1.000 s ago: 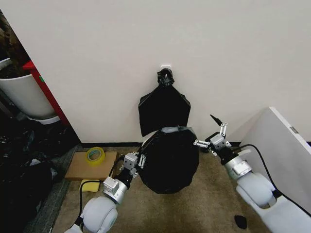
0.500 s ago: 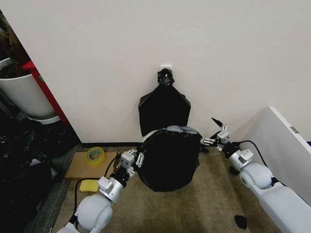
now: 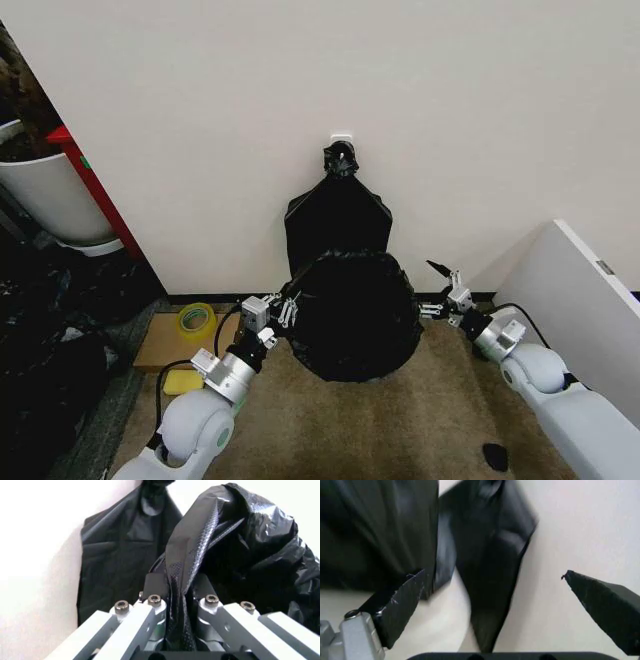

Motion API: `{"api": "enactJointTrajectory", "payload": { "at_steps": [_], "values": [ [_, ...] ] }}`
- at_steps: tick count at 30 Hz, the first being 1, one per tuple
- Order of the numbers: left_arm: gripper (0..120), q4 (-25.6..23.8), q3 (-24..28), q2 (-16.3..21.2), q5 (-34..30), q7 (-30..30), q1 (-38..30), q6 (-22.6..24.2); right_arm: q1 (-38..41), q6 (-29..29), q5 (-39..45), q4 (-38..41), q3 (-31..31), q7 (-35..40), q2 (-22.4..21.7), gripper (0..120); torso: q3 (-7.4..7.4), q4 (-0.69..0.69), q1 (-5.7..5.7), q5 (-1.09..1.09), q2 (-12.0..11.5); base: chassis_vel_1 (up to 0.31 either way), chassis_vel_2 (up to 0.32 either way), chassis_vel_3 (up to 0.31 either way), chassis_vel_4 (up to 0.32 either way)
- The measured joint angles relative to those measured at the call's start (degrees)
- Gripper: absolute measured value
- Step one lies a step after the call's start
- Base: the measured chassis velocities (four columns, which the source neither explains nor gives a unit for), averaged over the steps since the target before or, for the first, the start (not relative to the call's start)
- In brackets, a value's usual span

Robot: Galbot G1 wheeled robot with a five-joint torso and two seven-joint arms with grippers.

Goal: Place the garbage bag over the trash bin.

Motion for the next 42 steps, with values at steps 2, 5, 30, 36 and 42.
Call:
{"api": "enactJointTrajectory", "payload": {
  "at_steps": [2, 5, 30, 36, 42],
  "values": [
    [5, 0.00, -0.09, -0.15, -1.08, -0.61, -0.21, 0.84, -0.03, 1.77, -3.20, 0.27, 0.36, 2.66, 0.57, 100, 0.00, 0.01, 0.00, 0.00, 0.00, 0.000, 0.000, 0.000, 0.000],
    [5, -0.24, -0.36, -0.44, -3.69, -2.31, -0.66, 3.31, -1.13, 3.45, -10.79, 1.49, 1.90, 7.72, 1.46, 100, 0.00, 0.03, 0.00, -0.01, 0.00, 0.000, 0.000, 0.000, 0.000],
    [5, 3.88, -11.65, -2.81, -38.94, -16.57, -6.43, 28.09, -22.07, -2.91, 2.03, 22.01, -0.33, 8.39, 4.94, 100, 0.00, 0.00, 0.00, 0.00, 0.00, 0.000, 0.000, 0.000, 0.000],
    [5, 2.51, -11.29, -3.04, -38.87, -16.56, -5.54, 28.31, -20.86, -2.88, -0.95, 20.77, -1.74, 10.35, 7.18, 100, 0.00, 0.00, 0.00, -0.01, 0.00, 0.000, 0.000, 0.000, 0.000],
    [5, 1.02, -10.89, -3.04, -38.43, -16.55, -4.59, 28.33, -20.19, -2.15, -4.03, 18.12, -1.80, 10.36, 7.80, 100, 0.00, 0.00, 0.00, 0.00, 0.00, 0.000, 0.000, 0.000, 0.000]
  ]
}}
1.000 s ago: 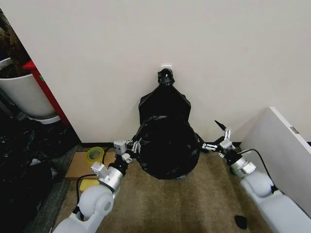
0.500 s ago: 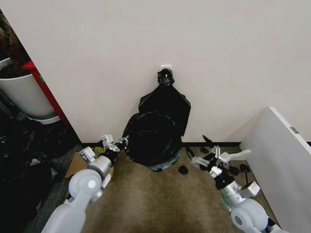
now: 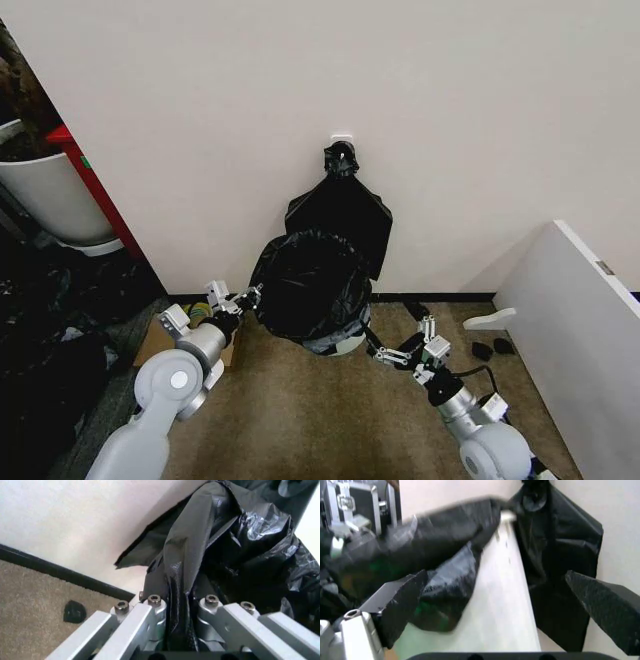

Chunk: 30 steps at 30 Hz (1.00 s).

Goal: Place the garbage bag over the trash bin.

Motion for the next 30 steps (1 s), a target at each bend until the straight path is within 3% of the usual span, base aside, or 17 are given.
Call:
{"api": "enactJointTrajectory", "payload": {
  "at_steps": [8, 17, 22, 30],
  "values": [
    [5, -2.60, 0.50, -0.77, -0.22, -0.34, 0.64, 0.66, 0.77, 0.63, -2.62, -2.58, 0.28, 0.15, 0.61, 100, 0.00, 0.00, 0.00, 0.00, 0.00, 0.000, 0.000, 0.000, 0.000],
    [5, -5.21, -0.27, -0.86, -2.17, -1.86, 0.95, 2.46, 3.80, 5.41, -12.25, -13.07, 3.67, 1.73, 0.95, 100, 0.01, 0.00, 0.00, 0.02, 0.00, 0.000, 0.000, 0.000, 0.000],
    [5, -5.24, -0.36, -0.88, -2.03, -1.88, 0.97, 2.46, 2.98, 6.46, -11.31, -11.50, 3.69, 1.26, 0.54, 100, 0.01, 0.00, 0.00, 0.01, 0.00, 0.000, 0.000, 0.000, 0.000],
    [5, -4.14, 0.44, -1.35, 1.13, -1.23, 1.19, 1.42, 0.38, 12.20, -2.67, -7.35, 6.26, -10.55, -3.16, 100, 0.00, 0.00, 0.00, 0.00, 0.00, 0.000, 0.000, 0.000, 0.000]
  ]
}}
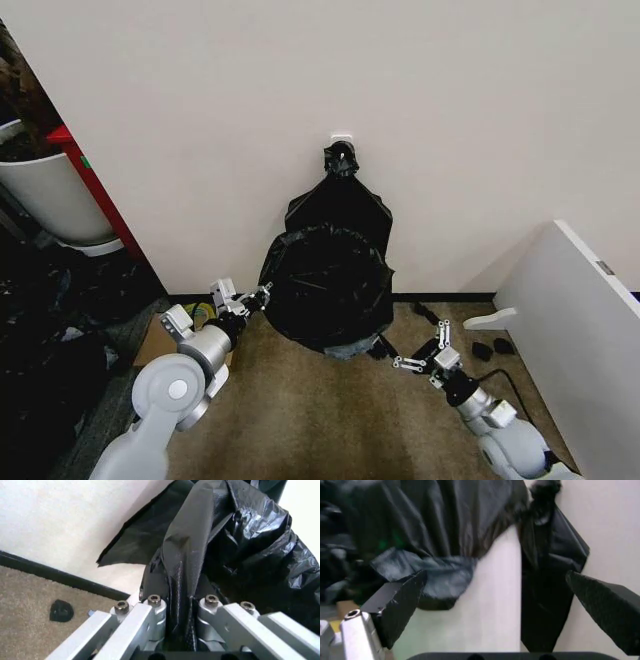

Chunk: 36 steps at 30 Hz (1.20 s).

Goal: Place the garbage bag over the trash bin.

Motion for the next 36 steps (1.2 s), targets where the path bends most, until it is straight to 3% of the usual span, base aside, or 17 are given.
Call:
{"api": "enactJointTrajectory", "payload": {
  "at_steps": [4, 10, 13, 17, 19, 20, 21, 22, 23, 24, 26, 31, 32, 36],
  "values": [
    [5, 0.09, 0.45, -0.22, 1.05, 0.34, 0.36, -0.30, 0.23, 2.35, 4.29, -3.59, 2.57, -10.36, -1.12, 100, 0.00, -0.01, 0.00, 0.02, 0.00, 0.000, 0.000, 0.000, 0.000],
    [5, 0.40, 1.08, -0.72, 2.66, 0.71, 0.55, -0.75, 0.61, 2.30, 9.64, -4.59, 3.18, -20.00, -1.30, 100, 0.00, 0.01, 0.00, 0.01, 0.00, 0.000, 0.000, 0.000, 0.000],
    [5, 0.54, 1.76, -0.80, 3.75, 0.82, 0.66, -1.09, 0.39, 1.37, 12.37, -3.50, 3.98, -23.36, -1.39, 100, 0.00, 0.00, 0.00, 0.01, 0.00, 0.000, 0.000, 0.000, 0.000],
    [5, 0.47, 2.12, -0.58, 4.65, 0.96, 0.94, -1.55, -0.29, 0.00, 14.87, -1.23, 5.85, -22.24, -1.56, 100, 0.00, 0.00, 0.00, 0.00, 0.00, 0.000, 0.000, 0.000, 0.000],
    [5, -0.06, 2.70, -0.44, 7.13, 1.24, 1.61, -2.75, -1.29, -1.83, 10.21, 1.80, 7.40, -8.83, -1.52, 100, 0.00, 0.00, 0.00, 0.01, 0.00, 0.000, 0.000, 0.000, 0.000],
    [5, -0.06, 2.70, -0.44, 7.13, 1.24, 1.61, -2.75, -1.29, -1.83, 10.21, 1.80, 7.40, -8.83, -1.52, 100, 0.00, 0.00, 0.00, 0.01, 0.00, 0.000, 0.000, 0.000, 0.000],
    [5, -0.32, 3.05, -0.46, 8.28, 1.33, 1.97, -3.35, -1.68, -3.32, 6.44, 3.18, 7.75, -3.54, -1.48, 100, 0.00, 0.00, 0.00, 0.00, 0.00, 0.000, 0.000, 0.000, 0.000],
    [5, -1.01, 4.23, -0.59, 11.58, 1.82, 3.03, -5.18, -2.27, -6.99, 0.41, 6.35, 7.98, 6.86, -1.43, 100, 0.00, 0.00, 0.00, 0.01, 0.00, 0.000, 0.000, 0.000, 0.000],
    [5, -1.01, 4.23, -0.59, 11.58, 1.82, 3.03, -5.18, -2.27, -6.99, 0.41, 6.35, 7.98, 6.86, -1.43, 100, 0.00, 0.00, 0.00, 0.01, 0.00, 0.000, 0.000, 0.000, 0.000],
    [5, -1.15, 4.67, -0.66, 12.98, 2.19, 3.46, -6.02, -2.53, -8.95, -1.23, 8.22, 7.91, 11.67, -1.44, 100, 0.00, 0.00, 0.00, 0.03, 0.00, 0.000, 0.000, 0.000, 0.000],
    [5, -0.72, 6.03, -1.12, 21.17, 4.18, 4.66, -12.13, -4.08, -18.35, -1.25, 17.42, 5.33, 27.72, -1.65, 100, -0.01, 0.01, 0.00, -0.06, 0.00, 0.000, 0.000, 0.000, 0.000],
    [5, -0.23, 6.51, -1.30, 27.07, 6.25, 5.31, -17.25, -5.45, -25.93, 3.01, 24.92, 0.43, 35.74, -1.19, 100, -0.01, 0.00, 0.00, 0.00, 0.00, 0.000, 0.000, 0.000, 0.000],
    [5, -0.42, 6.90, -1.34, 29.54, 7.43, 5.78, -19.58, -5.62, -29.74, 5.04, 29.04, -4.21, 38.42, -0.69, 100, -0.01, 0.02, 0.00, 0.00, 0.00, 0.000, 0.000, 0.000, 0.000],
    [5, -0.58, 7.36, -1.33, 33.90, 9.37, 6.15, -22.70, -3.65, -34.68, 7.97, 33.56, -10.18, 39.46, -0.62, 97, -0.01, -0.01, 0.00, -0.01, 0.00, 0.000, 0.000, 0.000, 0.000]
  ]
}}
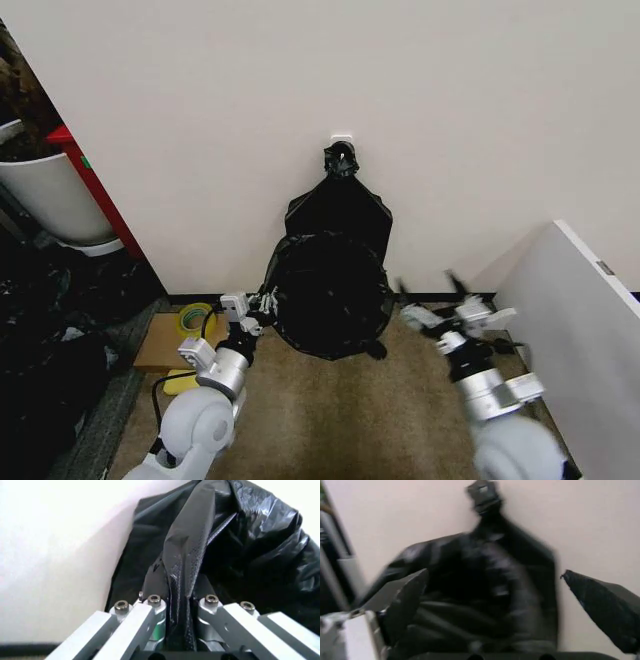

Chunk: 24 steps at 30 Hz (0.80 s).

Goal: Place the garbage bag over the trash bin.

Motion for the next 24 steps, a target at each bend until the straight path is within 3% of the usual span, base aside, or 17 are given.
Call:
{"api": "enactJointTrajectory", "payload": {
  "at_steps": [3, 7, 11, 12, 16, 21, 24],
  "values": [
    [5, 0.63, 0.20, 0.05, 2.22, 0.95, 0.16, -1.77, 2.72, -2.29, 1.76, -0.08, -2.08, 0.19, -0.79, 89, 0.00, 0.01, 0.00, 0.01, 0.00, 0.000, 0.000, 0.000, 0.000],
    [5, 3.49, 0.72, -0.08, 6.56, 3.07, 0.25, -5.93, 8.64, -4.47, 2.00, -3.01, -6.04, -0.46, -3.30, 67, 0.01, 0.01, 0.01, 0.01, 0.00, 0.000, 0.000, 0.000, 0.000],
    [5, 4.53, 1.05, -0.36, 6.83, 3.52, -0.09, -6.66, 11.50, -5.67, 2.11, -4.05, -8.77, -0.20, -4.03, 57, 0.01, 0.01, 0.01, 0.00, 0.00, 0.000, 0.000, 0.000, 0.000],
    [5, 5.15, 1.30, -0.82, 6.77, 3.82, -0.41, -7.12, 14.15, -6.65, 1.59, -6.00, -11.38, 0.18, -4.40, 49, 0.01, 0.01, 0.01, 0.01, 0.00, 0.000, 0.000, 0.000, 0.000],
    [5, 5.79, 1.53, -1.40, 6.65, 3.95, -0.60, -7.40, 17.69, -9.17, 0.61, -8.60, -14.78, 2.07, -4.52, 40, 0.01, 0.01, 0.01, 0.02, 0.00, 0.000, 0.000, 0.000, 0.000],
    [5, 6.21, 1.63, -2.38, 6.28, 4.04, -1.23, -7.22, 24.60, -13.67, -0.21, -13.66, -21.30, 8.59, -2.51, 16, 0.01, 0.01, 0.01, 0.01, 0.00, 0.000, 0.000, 0.000, 0.000],
    [5, 6.14, 1.58, -2.41, 6.30, 4.05, -1.12, -7.04, 26.93, -13.74, -0.21, -15.58, -22.71, 9.13, -1.42, 7, 0.02, 0.01, 0.01, 0.00, 0.00, 0.000, 0.000, 0.000, 0.000]
  ]
}}
